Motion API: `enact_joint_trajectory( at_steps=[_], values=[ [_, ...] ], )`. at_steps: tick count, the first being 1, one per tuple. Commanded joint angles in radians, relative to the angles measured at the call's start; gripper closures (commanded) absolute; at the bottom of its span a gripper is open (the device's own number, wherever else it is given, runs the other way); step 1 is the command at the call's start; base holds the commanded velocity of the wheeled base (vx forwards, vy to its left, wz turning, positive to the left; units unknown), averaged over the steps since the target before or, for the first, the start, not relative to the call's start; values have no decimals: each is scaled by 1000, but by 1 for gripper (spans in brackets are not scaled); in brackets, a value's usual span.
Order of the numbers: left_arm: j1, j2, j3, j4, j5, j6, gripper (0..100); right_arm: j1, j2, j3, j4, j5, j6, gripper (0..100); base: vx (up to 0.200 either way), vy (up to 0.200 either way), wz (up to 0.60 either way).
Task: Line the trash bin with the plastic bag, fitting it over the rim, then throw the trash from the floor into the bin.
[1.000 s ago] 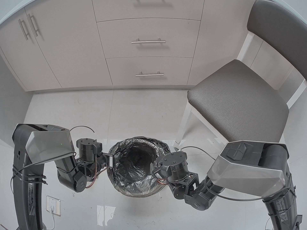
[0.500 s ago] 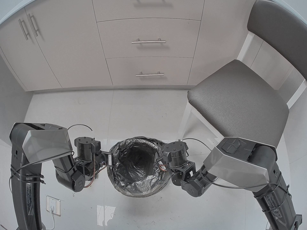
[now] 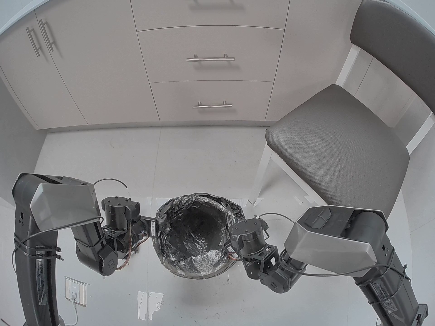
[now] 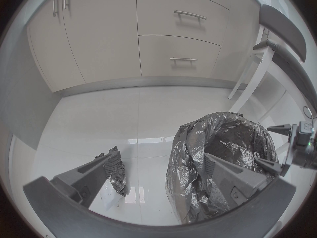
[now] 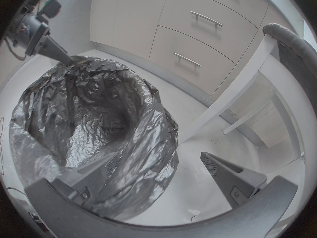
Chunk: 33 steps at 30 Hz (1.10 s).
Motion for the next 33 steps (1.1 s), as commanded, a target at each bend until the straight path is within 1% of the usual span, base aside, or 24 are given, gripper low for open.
enact_joint_trajectory(
  at_steps=[1,6,7,8,9,15,18,19,21,25,26,29,30,31,33],
  values=[
    [13,0,6,-6,0,0,0,46,-20,76,-34,0,5,0,0,0,0],
    [23,-7,18,-6,-1,-3,0,56,-49,87,-53,0,10,0,0,0,0],
    [25,-46,55,-8,-4,-3,0,63,-128,86,-59,-1,13,0,0,0,0],
    [25,-46,55,-8,-4,-3,0,63,-128,86,-59,-1,13,0,0,0,0],
    [25,-69,66,-8,-4,-3,0,76,-191,89,-50,-1,13,0,0,0,0],
    [40,-130,95,-8,-4,-3,0,120,-300,130,-56,-40,11,0,0,0,0],
    [77,-175,115,-6,-4,-5,0,141,-385,193,-80,-43,13,0,0,0,0],
    [77,-175,115,-6,-4,-5,0,141,-385,193,-80,-43,13,0,0,0,0],
    [105,-205,121,0,-4,-5,0,172,-484,259,-85,-43,13,0,0,0,0],
    [122,-204,101,15,-4,-2,0,178,-552,288,-82,-43,11,0,0,0,0],
    [131,-198,72,43,-4,1,0,177,-566,290,-83,-44,11,0,0,0,0],
    [158,-195,-42,192,-6,0,0,157,-566,282,-82,-47,11,0,0,0,0],
    [171,-198,-102,270,-6,-2,0,149,-561,281,-82,-52,10,0,0,0,0],
    [177,-199,-132,318,-6,-2,0,146,-559,281,-82,-56,8,0,0,0,0],
    [209,-196,-287,506,-9,-5,0,137,-547,277,-85,-63,7,0,0,0,0]
  ],
)
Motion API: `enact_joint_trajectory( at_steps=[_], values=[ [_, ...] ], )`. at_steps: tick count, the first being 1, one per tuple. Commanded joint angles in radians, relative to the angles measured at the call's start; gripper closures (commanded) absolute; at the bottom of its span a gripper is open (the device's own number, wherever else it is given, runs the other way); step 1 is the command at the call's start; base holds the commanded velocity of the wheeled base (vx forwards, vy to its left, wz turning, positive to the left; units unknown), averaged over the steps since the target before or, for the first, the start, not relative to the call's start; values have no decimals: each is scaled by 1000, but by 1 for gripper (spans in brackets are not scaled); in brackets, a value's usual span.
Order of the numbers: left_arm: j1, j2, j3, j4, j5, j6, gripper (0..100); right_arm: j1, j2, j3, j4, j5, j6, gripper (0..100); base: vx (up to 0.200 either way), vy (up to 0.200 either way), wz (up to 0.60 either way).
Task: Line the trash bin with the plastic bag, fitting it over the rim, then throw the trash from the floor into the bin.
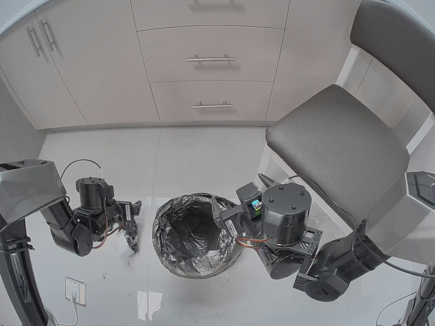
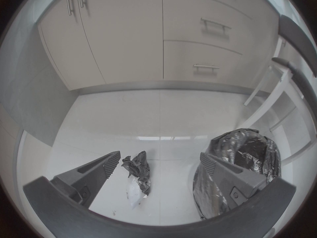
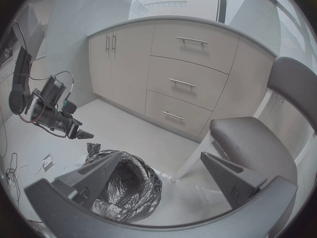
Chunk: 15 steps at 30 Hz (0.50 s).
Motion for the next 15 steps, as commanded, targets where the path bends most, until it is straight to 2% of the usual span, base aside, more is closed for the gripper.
enact_joint_trajectory(
  at_steps=[1,5,7,8,11,12,13,15],
  values=[
    [81,-1,-353,358,-6,-3,0,-29,-22,-2,-5,-14,-4,0,0,0,0],
    [115,114,-700,669,-35,-43,0,-40,-5,-15,-8,-14,-3,0,0,0,0],
    [134,205,-880,766,-72,-77,0,-41,-1,-15,-9,-12,-3,0,0,0,0],
    [138,228,-918,781,-78,-80,0,-41,1,-15,-9,-14,-1,0,0,0,0],
    [163,393,-1197,884,-89,-82,0,-49,13,-15,-9,-12,2,0,0,0,0],
    [164,398,-1206,887,-89,-82,0,-50,13,-15,-9,-12,2,0,0,0,0],
    [175,465,-1328,929,-88,-83,0,-60,21,-15,-9,-12,2,0,0,0,0],
    [178,547,-1349,1033,-83,-83,0,-72,38,-16,-12,-12,2,0,0,0,0]
  ],
)
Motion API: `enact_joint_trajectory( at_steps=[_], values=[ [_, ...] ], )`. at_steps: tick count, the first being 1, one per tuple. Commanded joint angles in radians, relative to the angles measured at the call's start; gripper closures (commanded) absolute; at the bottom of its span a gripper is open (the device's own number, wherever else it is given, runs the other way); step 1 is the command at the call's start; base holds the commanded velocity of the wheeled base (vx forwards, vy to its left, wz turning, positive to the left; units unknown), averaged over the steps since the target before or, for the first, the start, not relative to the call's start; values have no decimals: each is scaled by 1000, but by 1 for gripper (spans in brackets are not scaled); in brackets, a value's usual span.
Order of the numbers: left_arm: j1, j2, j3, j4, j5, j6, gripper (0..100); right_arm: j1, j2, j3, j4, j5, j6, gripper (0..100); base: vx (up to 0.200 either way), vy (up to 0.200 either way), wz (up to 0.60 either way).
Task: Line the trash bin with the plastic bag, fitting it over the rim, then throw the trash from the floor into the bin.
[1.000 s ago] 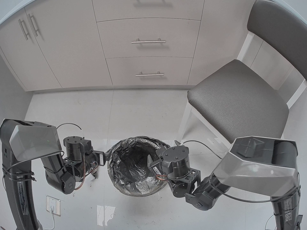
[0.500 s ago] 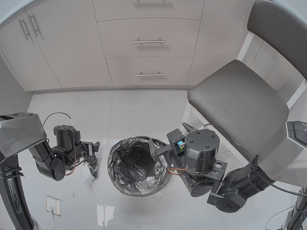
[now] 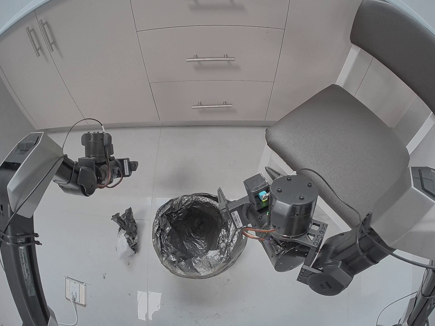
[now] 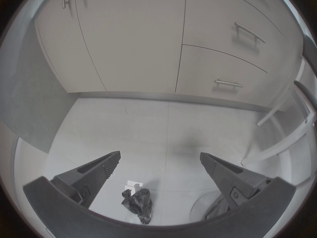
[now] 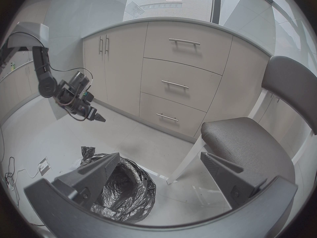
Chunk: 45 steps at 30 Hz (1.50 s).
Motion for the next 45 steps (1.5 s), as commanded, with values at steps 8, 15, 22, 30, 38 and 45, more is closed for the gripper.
enact_joint_trajectory(
  at_steps=[8,15,22,30,38,45],
  values=[
    [86,763,-653,906,-44,-36,0,-43,123,-9,-103,-4,-3,0,0,0,0],
    [84,786,-653,1005,-96,-39,0,-46,115,-4,-104,-4,-3,0,0,0,0],
    [86,786,-653,957,-90,-39,0,-45,115,-3,-110,-4,-3,0,0,0,0],
    [86,786,-653,877,-61,-8,0,-45,123,-1,-121,-4,-3,0,0,0,0],
    [78,759,-653,784,-21,78,0,-45,134,-1,-127,-4,-2,0,0,0,0],
    [78,723,-653,779,-15,79,0,-46,135,-1,-127,-4,-2,0,0,0,0]
  ],
)
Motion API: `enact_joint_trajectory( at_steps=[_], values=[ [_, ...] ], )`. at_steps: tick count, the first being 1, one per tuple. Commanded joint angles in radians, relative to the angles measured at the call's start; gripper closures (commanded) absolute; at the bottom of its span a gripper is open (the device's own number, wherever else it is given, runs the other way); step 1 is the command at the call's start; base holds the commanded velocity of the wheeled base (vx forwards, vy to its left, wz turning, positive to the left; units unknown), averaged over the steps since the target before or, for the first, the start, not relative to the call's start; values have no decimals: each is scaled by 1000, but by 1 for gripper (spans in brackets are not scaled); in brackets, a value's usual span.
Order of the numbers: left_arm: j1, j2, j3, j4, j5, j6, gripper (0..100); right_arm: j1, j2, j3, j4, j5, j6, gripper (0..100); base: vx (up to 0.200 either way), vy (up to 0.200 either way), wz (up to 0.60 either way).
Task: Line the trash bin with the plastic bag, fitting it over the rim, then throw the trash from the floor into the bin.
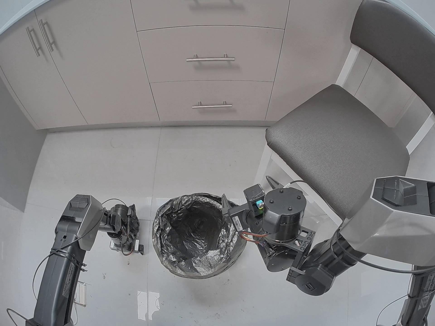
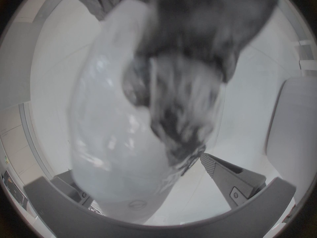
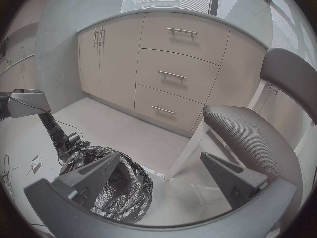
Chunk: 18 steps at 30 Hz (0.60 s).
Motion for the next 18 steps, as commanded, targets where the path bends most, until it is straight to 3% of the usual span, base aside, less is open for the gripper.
enact_joint_trajectory(
  at_steps=[1,7,11,18],
  values=[
    [0,-31,0,1,1,-1,0,0,8,-1,0,0,0,0,0,0,0],
    [3,-54,0,6,8,2,0,0,13,-9,-13,1,-2,0,0,0,0],
    [5,-51,0,0,11,98,0,0,20,-15,-14,1,-2,0,0,0,0],
    [6,-42,0,-5,9,119,0,0,19,-18,-14,0,-2,0,0,0,0]
  ],
)
